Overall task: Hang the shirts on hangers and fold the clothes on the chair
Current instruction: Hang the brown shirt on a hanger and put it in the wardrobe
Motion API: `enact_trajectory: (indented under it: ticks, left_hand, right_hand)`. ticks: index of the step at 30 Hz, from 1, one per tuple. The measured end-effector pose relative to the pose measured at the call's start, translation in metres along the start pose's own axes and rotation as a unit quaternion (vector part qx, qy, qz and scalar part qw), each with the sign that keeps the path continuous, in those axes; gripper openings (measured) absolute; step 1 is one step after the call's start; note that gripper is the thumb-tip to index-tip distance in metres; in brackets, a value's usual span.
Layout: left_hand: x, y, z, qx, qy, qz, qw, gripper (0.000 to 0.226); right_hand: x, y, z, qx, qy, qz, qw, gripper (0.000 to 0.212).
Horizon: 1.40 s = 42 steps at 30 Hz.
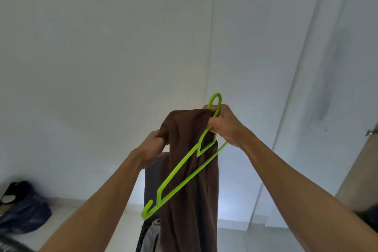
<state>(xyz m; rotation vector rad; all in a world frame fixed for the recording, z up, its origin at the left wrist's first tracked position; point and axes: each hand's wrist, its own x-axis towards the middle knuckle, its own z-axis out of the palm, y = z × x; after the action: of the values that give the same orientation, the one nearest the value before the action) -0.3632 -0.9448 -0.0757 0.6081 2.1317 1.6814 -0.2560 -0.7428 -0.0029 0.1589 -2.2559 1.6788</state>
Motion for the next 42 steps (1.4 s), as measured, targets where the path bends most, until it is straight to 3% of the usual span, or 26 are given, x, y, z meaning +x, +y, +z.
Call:
enact_trajectory:
  ticks: [3, 4, 6, 10, 12, 15, 17, 19, 22, 24, 26, 28, 30, 32, 35, 37, 39, 42]
  left_hand:
    - [-0.018, 0.036, 0.031, -0.151, 0.057, 0.046, 0.986, 0.032]
    - [-0.024, 0.050, 0.041, -0.170, 0.068, 0.067, 0.981, 0.032]
    - [-0.036, 0.073, 0.061, -0.183, 0.088, 0.087, 0.975, 0.037]
    - [-0.057, 0.101, 0.098, -0.186, 0.099, 0.118, 0.970, 0.029]
    - [-0.062, 0.110, 0.111, -0.159, 0.106, 0.140, 0.971, 0.021]
    - [-0.072, 0.122, 0.125, -0.112, 0.095, 0.159, 0.976, 0.017]
    - [-0.078, 0.130, 0.130, -0.078, 0.078, 0.159, 0.981, 0.026]
    - [-0.091, 0.143, 0.138, -0.036, 0.060, 0.158, 0.985, 0.034]
    - [-0.110, 0.156, 0.137, -0.023, 0.056, 0.152, 0.987, 0.041]
    - [-0.120, 0.153, 0.120, 0.008, 0.049, 0.133, 0.990, 0.037]
    - [-0.124, 0.142, 0.098, 0.108, 0.050, 0.118, 0.986, 0.031]
    - [-0.124, 0.125, 0.080, 0.279, 0.099, 0.104, 0.950, 0.016]
    - [-0.123, 0.105, 0.071, 0.365, 0.163, 0.087, 0.912, 0.006]
    - [-0.121, 0.086, 0.066, 0.317, 0.219, 0.064, 0.921, 0.010]
    - [-0.119, 0.073, 0.060, 0.109, 0.287, 0.004, 0.952, 0.018]
    - [-0.116, 0.073, 0.054, 0.001, 0.313, -0.015, 0.950, 0.016]
    - [-0.113, 0.067, 0.047, 0.027, 0.340, -0.018, 0.940, 0.012]
    - [-0.111, 0.046, 0.038, 0.211, 0.378, -0.055, 0.900, 0.012]
  right_hand:
    - [-0.024, -0.001, -0.025, -0.031, -0.006, 0.009, 0.999, 0.039]
    - [-0.032, 0.001, -0.031, -0.040, -0.007, 0.018, 0.999, 0.034]
    - [-0.051, 0.002, -0.042, -0.063, -0.006, 0.035, 0.997, 0.018]
    - [-0.080, 0.002, -0.058, -0.124, -0.045, 0.052, 0.990, 0.028]
    - [-0.093, -0.006, -0.069, -0.139, -0.055, 0.067, 0.986, 0.044]
    - [-0.108, -0.026, -0.084, -0.019, -0.073, 0.069, 0.995, 0.061]
    - [-0.113, -0.037, -0.082, 0.010, -0.094, 0.072, 0.993, 0.049]
    - [-0.117, -0.040, -0.071, -0.041, -0.091, 0.096, 0.990, 0.035]
    - [-0.122, -0.033, -0.066, -0.099, -0.012, 0.098, 0.990, 0.012]
    - [-0.125, -0.029, -0.072, -0.048, 0.029, 0.086, 0.995, 0.011]
    - [-0.128, -0.031, -0.076, 0.007, 0.053, 0.076, 0.996, 0.012]
    - [-0.129, -0.034, -0.074, 0.021, 0.069, 0.068, 0.995, 0.012]
    - [-0.129, -0.037, -0.068, 0.016, 0.073, 0.065, 0.995, 0.015]
    - [-0.130, -0.038, -0.063, 0.004, 0.074, 0.068, 0.995, 0.016]
    - [-0.127, -0.035, -0.053, -0.037, 0.088, 0.070, 0.993, 0.019]
    - [-0.123, -0.034, -0.044, -0.054, 0.097, 0.072, 0.991, 0.022]
    - [-0.119, -0.033, -0.033, -0.061, 0.104, 0.067, 0.990, 0.020]
    - [-0.115, -0.031, -0.020, -0.078, 0.128, 0.056, 0.987, 0.008]
